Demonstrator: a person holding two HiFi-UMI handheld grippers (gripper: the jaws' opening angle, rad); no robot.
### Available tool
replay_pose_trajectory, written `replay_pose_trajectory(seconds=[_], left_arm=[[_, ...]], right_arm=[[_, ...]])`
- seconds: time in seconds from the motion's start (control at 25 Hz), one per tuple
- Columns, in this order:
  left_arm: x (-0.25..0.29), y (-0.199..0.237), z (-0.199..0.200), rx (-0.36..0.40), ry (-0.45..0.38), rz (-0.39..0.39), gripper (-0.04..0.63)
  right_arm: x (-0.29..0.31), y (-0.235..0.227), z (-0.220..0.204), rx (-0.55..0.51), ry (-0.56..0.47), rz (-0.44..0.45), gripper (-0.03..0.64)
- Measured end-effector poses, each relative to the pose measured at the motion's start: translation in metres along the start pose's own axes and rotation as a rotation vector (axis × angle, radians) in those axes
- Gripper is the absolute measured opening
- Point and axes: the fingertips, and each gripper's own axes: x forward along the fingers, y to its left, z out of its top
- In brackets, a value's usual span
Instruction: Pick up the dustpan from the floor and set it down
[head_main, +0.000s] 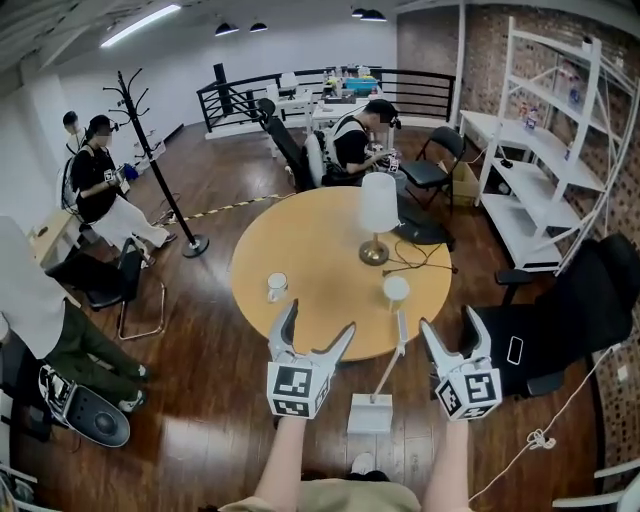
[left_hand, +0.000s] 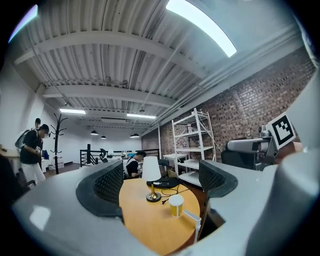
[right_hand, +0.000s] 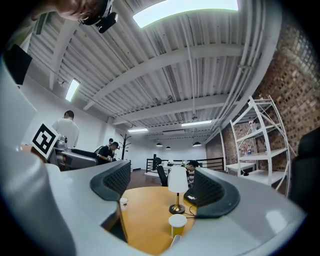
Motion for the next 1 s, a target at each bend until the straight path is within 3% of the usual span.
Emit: replay_pose_trajectory(seconds=[0.12, 0.2, 0.28, 0.52, 0.68, 1.0], left_arm=[[0.015, 0.004, -0.008, 0.004, 0.022, 0.013, 0.462], [0.021, 0.009, -0.016, -0.001, 0.034, 0.013, 0.462], [0.028, 0.014, -0.025, -0.009, 0.044, 0.006, 0.462], [0.049, 0.023, -0.043, -0.028, 0.064, -0.044, 0.462], [0.059, 0.025, -0.046, -0.013, 0.062, -0.080, 0.462], [0.065, 0.046, -0.072, 0.013, 0.109, -0.106, 0.457]], right_arm=[[0.012, -0.014, -0.022, 0.038, 0.013, 0.000, 0.380], [0.014, -0.021, -0.028, 0.083, -0.018, -0.018, 0.298], [0.018, -0.027, -0.034, 0.118, -0.040, -0.023, 0.287], [0.013, -0.029, -0.076, 0.040, 0.075, -0.039, 0.288], [-0.011, -0.028, -0.140, 0.029, 0.193, -0.069, 0.295], [-0.045, -0.020, -0.299, 0.156, 0.427, -0.134, 0.308]])
